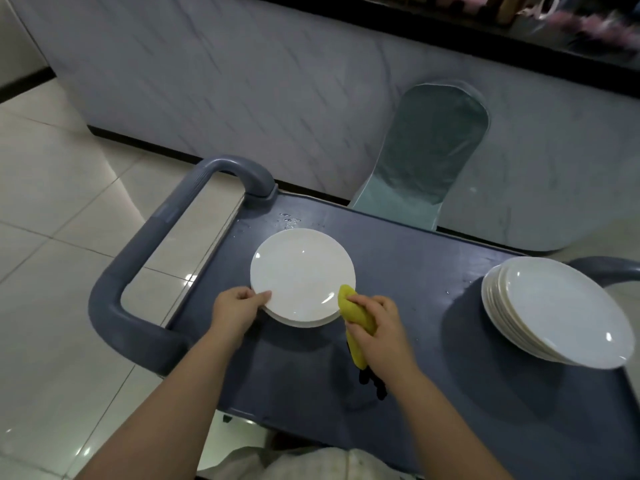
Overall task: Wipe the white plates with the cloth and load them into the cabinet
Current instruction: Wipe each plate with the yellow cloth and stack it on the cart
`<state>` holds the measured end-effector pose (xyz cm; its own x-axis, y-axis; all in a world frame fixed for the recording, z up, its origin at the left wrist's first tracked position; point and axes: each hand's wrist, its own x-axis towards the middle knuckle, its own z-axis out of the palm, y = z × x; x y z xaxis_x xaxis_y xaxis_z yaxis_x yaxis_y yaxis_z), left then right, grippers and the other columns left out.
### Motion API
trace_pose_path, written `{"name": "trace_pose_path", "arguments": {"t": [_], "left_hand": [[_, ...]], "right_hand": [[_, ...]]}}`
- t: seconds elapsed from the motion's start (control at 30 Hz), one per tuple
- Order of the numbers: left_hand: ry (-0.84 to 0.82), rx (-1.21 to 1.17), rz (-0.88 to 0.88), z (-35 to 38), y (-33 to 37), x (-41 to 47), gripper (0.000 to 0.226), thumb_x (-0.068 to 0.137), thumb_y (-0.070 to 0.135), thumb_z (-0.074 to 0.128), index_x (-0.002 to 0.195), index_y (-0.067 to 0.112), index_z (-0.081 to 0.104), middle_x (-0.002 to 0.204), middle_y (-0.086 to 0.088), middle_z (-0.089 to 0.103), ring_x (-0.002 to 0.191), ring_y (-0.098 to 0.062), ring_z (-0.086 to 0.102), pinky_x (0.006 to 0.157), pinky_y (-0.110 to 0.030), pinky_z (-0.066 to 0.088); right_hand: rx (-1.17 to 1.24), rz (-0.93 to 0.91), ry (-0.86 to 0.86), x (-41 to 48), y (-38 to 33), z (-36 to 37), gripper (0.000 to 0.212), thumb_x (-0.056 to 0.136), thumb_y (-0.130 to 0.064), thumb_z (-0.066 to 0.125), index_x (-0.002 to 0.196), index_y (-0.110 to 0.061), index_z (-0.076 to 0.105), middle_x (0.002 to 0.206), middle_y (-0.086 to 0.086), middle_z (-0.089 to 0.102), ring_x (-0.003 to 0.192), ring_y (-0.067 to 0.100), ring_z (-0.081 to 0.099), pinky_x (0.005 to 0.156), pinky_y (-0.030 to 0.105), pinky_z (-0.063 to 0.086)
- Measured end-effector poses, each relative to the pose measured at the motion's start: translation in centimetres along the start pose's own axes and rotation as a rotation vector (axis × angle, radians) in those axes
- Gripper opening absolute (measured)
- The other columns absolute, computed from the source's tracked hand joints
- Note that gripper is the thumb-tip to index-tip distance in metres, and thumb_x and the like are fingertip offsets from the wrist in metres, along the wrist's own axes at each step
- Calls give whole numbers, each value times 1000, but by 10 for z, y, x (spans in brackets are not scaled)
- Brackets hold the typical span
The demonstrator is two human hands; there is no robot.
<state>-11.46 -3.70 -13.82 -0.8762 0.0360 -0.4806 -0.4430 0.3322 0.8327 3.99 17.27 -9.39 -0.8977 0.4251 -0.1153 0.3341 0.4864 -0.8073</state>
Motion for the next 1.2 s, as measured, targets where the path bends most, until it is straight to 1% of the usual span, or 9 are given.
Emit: {"name": "trace_pose_path", "arguments": {"t": [0.17, 0.23, 0.33, 0.4, 0.63, 0.83, 0.93, 1.07, 1.2], "left_hand": [[-59, 48, 18, -7, -2, 7, 38, 81, 29, 76, 55, 13, 53, 44, 1, 51, 42, -15, 44, 46, -22, 36], [4, 177, 53, -5, 8, 9, 44, 80, 43, 74, 58, 13, 52, 46, 1, 58, 38, -14, 52, 43, -21, 37], [133, 577, 180, 3, 22, 6, 48, 79, 62, 65, 73, 15, 53, 68, 0, 62, 62, -20, 61, 49, -26, 36], [159, 655, 199, 6, 28, 7, 45, 80, 59, 65, 79, 16, 55, 75, 1, 60, 71, -23, 59, 51, -27, 36], [85, 262, 94, -1, 18, 19, 46, 72, 38, 81, 58, 14, 44, 55, -6, 60, 51, -25, 57, 54, -30, 46], [59, 13, 27, -13, 14, 21, 43, 74, 29, 81, 59, 15, 43, 53, -4, 52, 46, -19, 43, 41, -22, 35], [92, -120, 16, -18, 11, 15, 36, 82, 30, 75, 68, 14, 46, 64, -4, 56, 54, -20, 48, 38, -23, 39], [22, -326, -140, -4, -2, -8, 25, 84, 20, 73, 104, 15, 58, 101, -3, 65, 87, -23, 64, 57, -30, 49], [63, -391, -72, 3, -1, -25, 21, 84, 2, 68, 95, 15, 55, 104, -8, 64, 83, -21, 61, 62, -29, 51]], "right_hand": [[7, 2, 6, -3, 6, -4, 45, 88, -22, 64, 112, -58, 51, 111, -25, 38, 102, -5, 48, 83, 14, 39], [-2, 3, -6, -4, 6, -2, 45, 88, -21, 65, 113, -56, 52, 110, -24, 38, 101, -4, 49, 83, 15, 39], [-1, -1, -23, -2, 4, 1, 45, 89, -21, 64, 111, -57, 51, 109, -25, 37, 100, -4, 49, 82, 14, 38], [-4, -14, -36, -2, 3, 2, 47, 89, -22, 64, 108, -62, 49, 110, -29, 36, 101, -6, 48, 81, 12, 39], [-21, -33, -27, 2, 3, 6, 48, 88, -23, 65, 104, -65, 48, 109, -28, 37, 101, -1, 49, 85, 24, 43], [-6, -39, -15, 5, 5, 5, 51, 87, -22, 66, 103, -67, 48, 107, -29, 38, 100, -10, 46, 77, 11, 39], [24, -30, 4, 8, 6, 2, 50, 88, -22, 66, 105, -65, 49, 107, -27, 39, 101, -11, 46, 76, 2, 39], [20, -19, 4, 8, 10, 3, 49, 88, -22, 66, 107, -64, 48, 108, -25, 40, 101, -12, 45, 76, 1, 38], [17, -1, 1, 7, 14, 4, 50, 88, -22, 66, 109, -64, 47, 110, -25, 39, 103, -10, 45, 76, 8, 38]]}}
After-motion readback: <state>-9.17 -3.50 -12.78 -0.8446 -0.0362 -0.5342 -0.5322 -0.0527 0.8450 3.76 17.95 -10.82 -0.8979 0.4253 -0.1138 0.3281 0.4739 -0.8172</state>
